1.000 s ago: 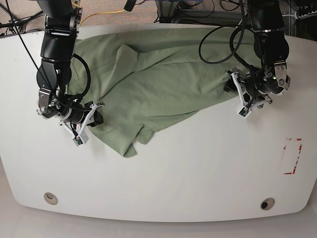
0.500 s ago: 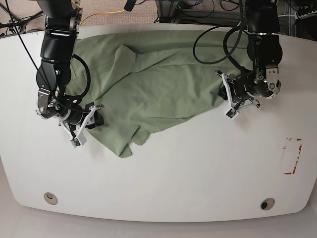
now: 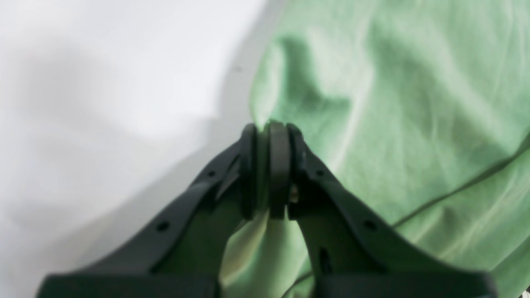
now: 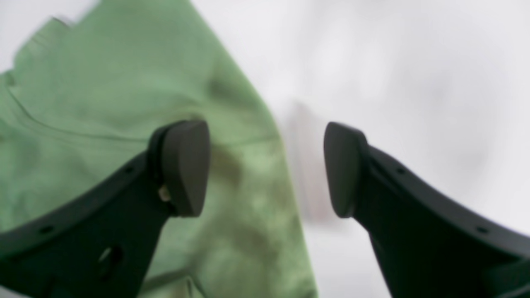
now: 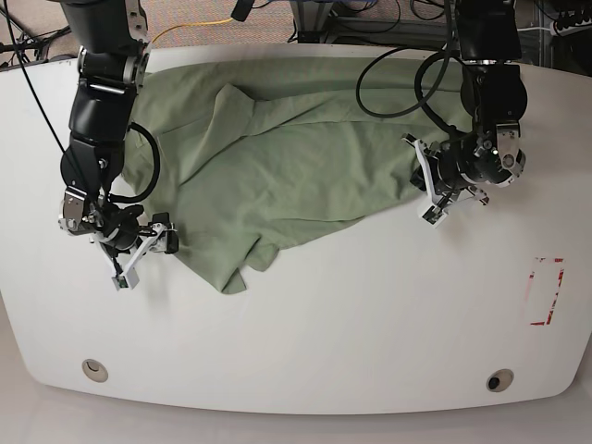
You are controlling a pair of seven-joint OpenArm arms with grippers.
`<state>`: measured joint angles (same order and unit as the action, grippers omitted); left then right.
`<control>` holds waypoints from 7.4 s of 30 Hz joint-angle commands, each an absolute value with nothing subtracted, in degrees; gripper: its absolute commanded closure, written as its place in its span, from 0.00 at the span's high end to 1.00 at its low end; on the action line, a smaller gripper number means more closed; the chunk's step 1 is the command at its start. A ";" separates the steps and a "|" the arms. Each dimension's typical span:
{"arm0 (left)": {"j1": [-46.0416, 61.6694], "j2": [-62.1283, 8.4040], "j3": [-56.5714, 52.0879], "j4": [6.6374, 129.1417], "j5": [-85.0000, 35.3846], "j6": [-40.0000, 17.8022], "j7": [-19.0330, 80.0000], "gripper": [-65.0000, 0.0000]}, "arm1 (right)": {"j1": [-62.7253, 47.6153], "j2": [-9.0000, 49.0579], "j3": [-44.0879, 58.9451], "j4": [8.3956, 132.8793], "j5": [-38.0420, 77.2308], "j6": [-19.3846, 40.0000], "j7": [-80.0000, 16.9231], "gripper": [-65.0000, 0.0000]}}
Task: Fold the T-shirt properly
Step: 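Move the open left gripper inward onto the shirt and grasp the fabric, then lift the held fabric with both grippers and fold it toward the held edge, then release the left gripper and regrasp the folded shirt's corner further out, then pull the folded shirt corner outward with the left gripper to straighten it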
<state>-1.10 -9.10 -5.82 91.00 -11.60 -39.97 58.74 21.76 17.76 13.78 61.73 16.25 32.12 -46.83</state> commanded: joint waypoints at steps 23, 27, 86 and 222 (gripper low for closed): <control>-2.07 -9.89 -5.76 97.19 -12.26 -40.00 57.89 0.04 | 21.49 14.99 11.47 64.92 16.48 36.26 -46.02 0.00; -1.27 -9.89 -5.76 99.74 -12.26 -40.00 57.89 0.04 | 19.21 15.16 11.91 74.51 16.48 36.26 -52.70 0.00; 6.29 -13.58 4.44 115.47 -6.29 -40.00 66.68 0.58 | -19.74 10.86 32.48 112.57 36.79 36.18 -70.99 0.27; -1.01 -12.26 -33.01 91.30 -18.15 -40.00 62.11 0.55 | -19.65 8.48 32.57 112.75 33.89 39.52 -70.90 0.26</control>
<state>0.73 -11.42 -32.73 92.38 -16.93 -39.97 63.59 -19.92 7.94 32.40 111.70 33.19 39.07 -71.85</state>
